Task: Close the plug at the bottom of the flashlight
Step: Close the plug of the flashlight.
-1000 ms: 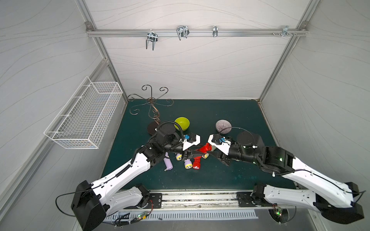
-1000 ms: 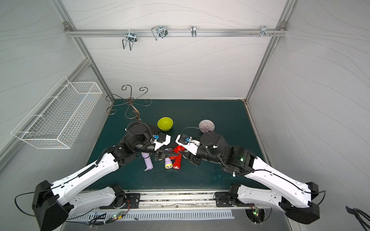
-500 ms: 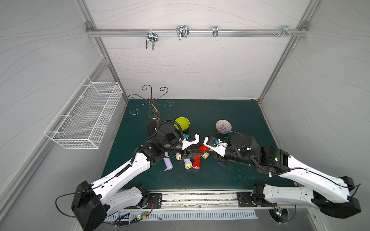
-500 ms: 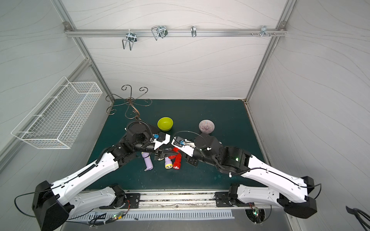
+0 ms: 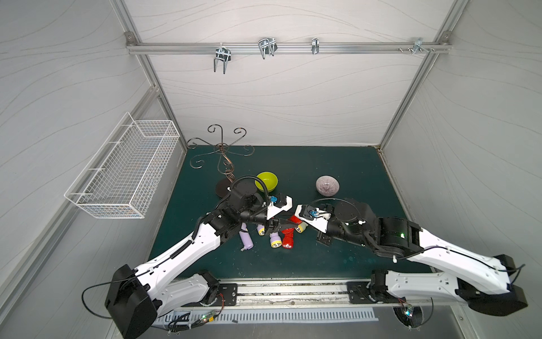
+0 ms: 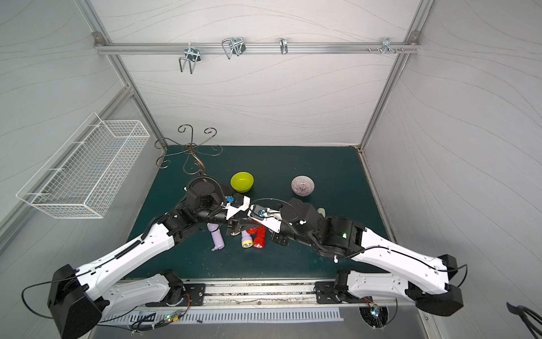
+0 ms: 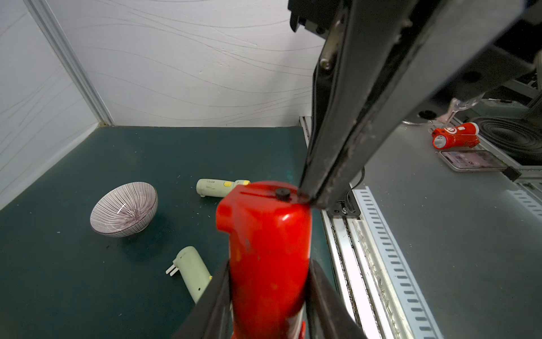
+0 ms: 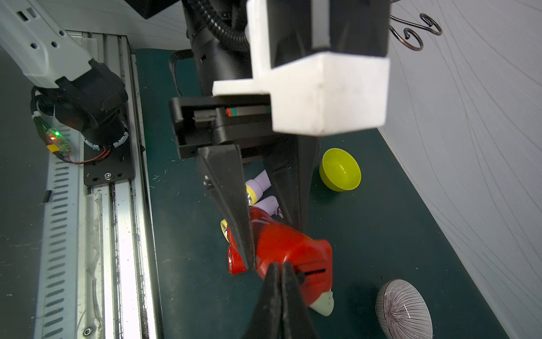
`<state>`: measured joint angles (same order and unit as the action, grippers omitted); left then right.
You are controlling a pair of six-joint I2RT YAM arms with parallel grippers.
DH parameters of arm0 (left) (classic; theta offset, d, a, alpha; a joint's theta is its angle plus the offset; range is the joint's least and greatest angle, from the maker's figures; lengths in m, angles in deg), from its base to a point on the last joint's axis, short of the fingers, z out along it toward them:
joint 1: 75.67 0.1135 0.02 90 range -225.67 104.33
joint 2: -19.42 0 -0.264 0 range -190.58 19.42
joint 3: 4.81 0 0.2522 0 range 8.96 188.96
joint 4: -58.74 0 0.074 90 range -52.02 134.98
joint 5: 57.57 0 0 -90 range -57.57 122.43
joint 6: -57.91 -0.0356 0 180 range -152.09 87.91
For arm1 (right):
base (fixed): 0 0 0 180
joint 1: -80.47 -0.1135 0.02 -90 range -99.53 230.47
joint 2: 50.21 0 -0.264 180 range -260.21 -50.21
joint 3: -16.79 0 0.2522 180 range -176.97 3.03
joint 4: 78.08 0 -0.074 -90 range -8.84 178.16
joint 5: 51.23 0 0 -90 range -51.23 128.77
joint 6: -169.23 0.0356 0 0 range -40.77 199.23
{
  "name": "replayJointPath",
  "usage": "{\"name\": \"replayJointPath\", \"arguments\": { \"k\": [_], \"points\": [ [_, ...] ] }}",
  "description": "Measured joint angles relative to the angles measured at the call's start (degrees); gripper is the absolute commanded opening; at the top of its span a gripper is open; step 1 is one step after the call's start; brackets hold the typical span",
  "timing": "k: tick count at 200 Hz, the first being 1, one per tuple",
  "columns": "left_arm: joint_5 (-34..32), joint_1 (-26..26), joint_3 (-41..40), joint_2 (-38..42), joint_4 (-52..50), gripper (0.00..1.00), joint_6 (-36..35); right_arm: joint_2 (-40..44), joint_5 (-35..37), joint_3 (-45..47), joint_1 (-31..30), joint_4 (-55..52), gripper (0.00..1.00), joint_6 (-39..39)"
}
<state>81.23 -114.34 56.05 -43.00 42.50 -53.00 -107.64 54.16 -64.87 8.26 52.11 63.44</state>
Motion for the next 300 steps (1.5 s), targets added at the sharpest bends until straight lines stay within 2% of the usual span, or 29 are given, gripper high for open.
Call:
{"name": "replayJointPath", "arguments": {
  "k": [40,80,98,130,166,214,246,277,286,300],
  "points": [
    [0.4,-0.2,0.0,0.0,0.8,0.00,0.1,1.6,-0.6,0.6,0.0,0.1,0.00,1.3],
    [1.8,-0.4,0.0,0.0,2.9,0.00,0.2,9.7,-2.0,1.9,0.9,0.1,0.00,4.4],
    [2.4,-0.4,0.0,0.0,3.5,0.00,0.4,13.2,-3.4,1.9,4.3,0.0,0.04,6.9],
    [2.6,-0.4,0.1,-0.6,5.7,0.00,3.2,17.6,-6.9,2.9,15.4,-0.7,0.04,12.8],
    [-2.2,-0.5,3.8,-5.6,8.2,0.00,14.3,17.5,-10.4,6.4,28.2,-5.6,0.05,20.2],
    [-14.8,-1.1,12.9,-15.1,8.1,0.00,34.5,16.6,-14.1,9.4,42.1,-12.4,0.06,28.0],
    [-23.3,-4.5,18.0,-22.7,2.4,0.00,43.1,18.1,-16.3,12.1,48.5,-15.1,0.06,30.1],
    [-29.9,-9.2,21.9,-29.2,-3.9,0.00,49.5,20.1,-18.0,13.8,51.5,-16.1,0.06,31.5],
    [-31.1,-10.1,22.7,-30.6,-5.2,0.00,51.2,20.6,-18.8,14.3,51.8,-16.1,0.10,32.0],
    [-32.3,-11.4,24.0,-32.1,-6.7,0.00,53.4,21.3,-20.8,15.3,51.9,-15.8,0.25,33.3]
  ]
}}
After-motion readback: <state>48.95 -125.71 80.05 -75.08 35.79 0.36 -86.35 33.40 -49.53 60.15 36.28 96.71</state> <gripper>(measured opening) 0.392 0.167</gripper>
